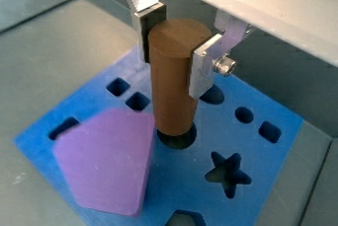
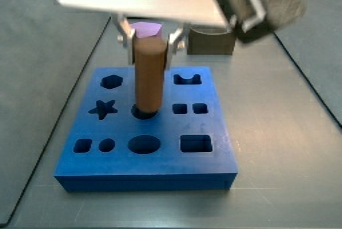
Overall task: Pick up the round object. Move to above the board. Insert the round object.
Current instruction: Insert the round object.
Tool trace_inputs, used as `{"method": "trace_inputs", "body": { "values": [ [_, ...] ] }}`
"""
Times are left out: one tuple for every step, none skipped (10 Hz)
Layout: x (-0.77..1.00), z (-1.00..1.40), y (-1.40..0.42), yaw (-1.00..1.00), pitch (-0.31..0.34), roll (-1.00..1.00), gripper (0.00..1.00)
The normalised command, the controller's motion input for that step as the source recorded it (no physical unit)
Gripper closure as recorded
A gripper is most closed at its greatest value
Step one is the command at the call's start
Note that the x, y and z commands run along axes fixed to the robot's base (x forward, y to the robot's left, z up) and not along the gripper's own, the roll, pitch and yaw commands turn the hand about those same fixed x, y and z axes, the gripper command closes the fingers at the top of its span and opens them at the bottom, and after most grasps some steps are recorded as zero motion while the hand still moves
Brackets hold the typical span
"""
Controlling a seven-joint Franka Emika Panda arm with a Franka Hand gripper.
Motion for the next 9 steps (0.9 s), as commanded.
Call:
{"method": "trace_inputs", "body": {
  "values": [
    [0.00,-0.37,0.00,-0.04,0.000,-0.08,1.00],
    [0.00,-0.28,0.00,-0.03,0.000,-0.06,1.00],
    [0.00,-0.24,0.00,-0.03,0.000,-0.03,1.00],
    [-0.09,-0.23,0.02,-0.03,0.000,-0.01,1.00],
    [-0.17,-0.21,0.10,-0.05,0.000,0.00,1.00],
    [-0.19,-0.21,0.09,-0.04,0.000,0.00,1.00],
    [-0.15,-0.23,0.07,-0.04,0.000,0.00,1.00],
    [-0.01,-0.33,0.01,-0.01,0.000,-0.02,1.00],
    [0.00,-0.57,0.00,-0.03,0.000,-0.14,1.00]
  ]
}}
